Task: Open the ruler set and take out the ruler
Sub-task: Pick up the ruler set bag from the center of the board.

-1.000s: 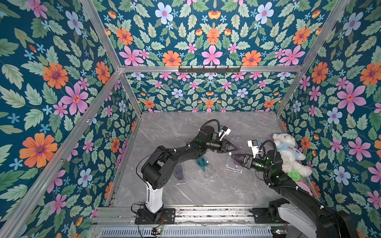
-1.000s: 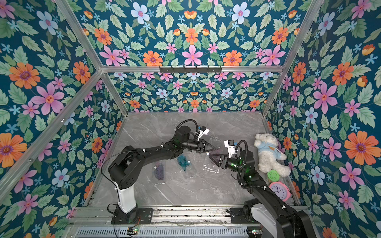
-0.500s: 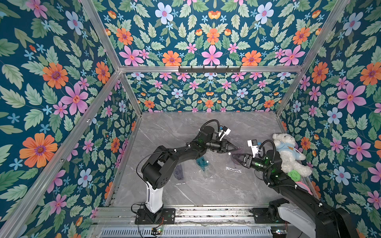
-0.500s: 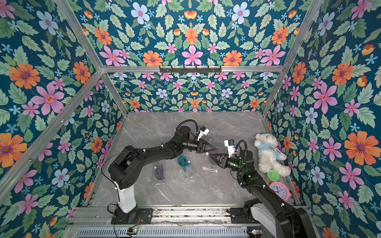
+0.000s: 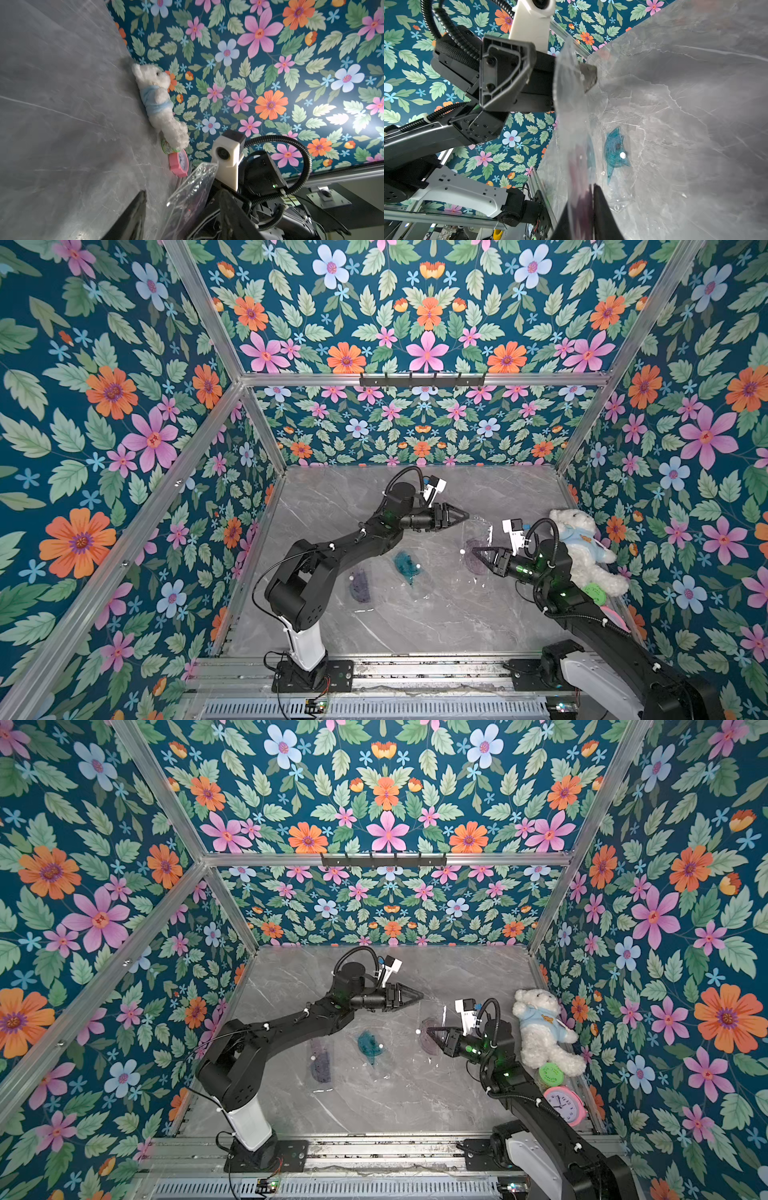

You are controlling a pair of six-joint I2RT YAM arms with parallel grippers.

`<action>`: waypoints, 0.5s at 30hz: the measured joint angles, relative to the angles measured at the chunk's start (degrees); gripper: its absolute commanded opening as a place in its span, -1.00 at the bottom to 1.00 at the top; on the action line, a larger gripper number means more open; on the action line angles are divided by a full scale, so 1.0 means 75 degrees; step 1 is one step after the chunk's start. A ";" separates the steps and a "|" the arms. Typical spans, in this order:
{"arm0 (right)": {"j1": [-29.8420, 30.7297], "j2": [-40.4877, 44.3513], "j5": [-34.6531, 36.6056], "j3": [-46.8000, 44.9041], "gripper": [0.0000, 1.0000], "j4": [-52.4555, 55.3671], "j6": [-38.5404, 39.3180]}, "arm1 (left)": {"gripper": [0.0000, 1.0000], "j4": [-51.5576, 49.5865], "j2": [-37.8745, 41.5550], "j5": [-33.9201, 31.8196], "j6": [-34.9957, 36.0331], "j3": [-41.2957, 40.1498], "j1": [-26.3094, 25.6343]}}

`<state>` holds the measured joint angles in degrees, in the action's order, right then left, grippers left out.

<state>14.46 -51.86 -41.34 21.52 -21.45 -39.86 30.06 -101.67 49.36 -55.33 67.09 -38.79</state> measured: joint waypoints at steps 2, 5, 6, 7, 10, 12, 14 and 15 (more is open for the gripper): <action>0.0000 -0.0096 0.0015 0.0017 -0.95 0.0073 0.0012 | 0.17 -0.0105 -0.0003 -0.0085 0.0003 -0.0029 0.0017; 0.0000 -0.0318 0.0076 0.0003 -1.00 0.0082 -0.0012 | 0.17 -0.0105 -0.0111 -0.0163 -0.0070 -0.0146 -0.0015; 0.0000 -0.0376 0.0082 -0.0006 -1.00 0.0073 -0.0009 | 0.17 -0.0114 -0.0125 -0.0163 -0.0122 -0.0184 -0.0012; 0.0000 -0.0434 0.0079 -0.0009 -1.00 0.0070 -0.0009 | 0.17 -0.0125 -0.0128 -0.0189 -0.0178 -0.0204 0.0000; 0.0000 -0.0530 0.0111 -0.0006 -1.00 0.0082 -0.0035 | 0.17 -0.0137 -0.0061 -0.0230 -0.0154 -0.0201 0.0020; 0.0000 -0.0487 0.0140 0.0038 -1.00 0.0146 -0.0038 | 0.17 -0.0271 0.0044 -0.0251 0.0055 -0.0192 0.0020; 0.0000 -0.0315 0.0201 0.0175 -1.00 0.0335 -0.0026 | 0.18 -0.0816 0.0248 -0.0283 0.0466 -0.0137 0.0012; -0.0003 -0.0216 0.0224 0.0254 -1.00 0.0446 0.0003 | 0.17 -0.1174 0.0356 -0.0364 0.0734 -0.0076 0.0000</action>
<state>14.44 -53.47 -39.66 23.42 -18.11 -39.83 21.26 -99.00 46.63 -49.82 66.52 -38.79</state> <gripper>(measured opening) 0.094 0.588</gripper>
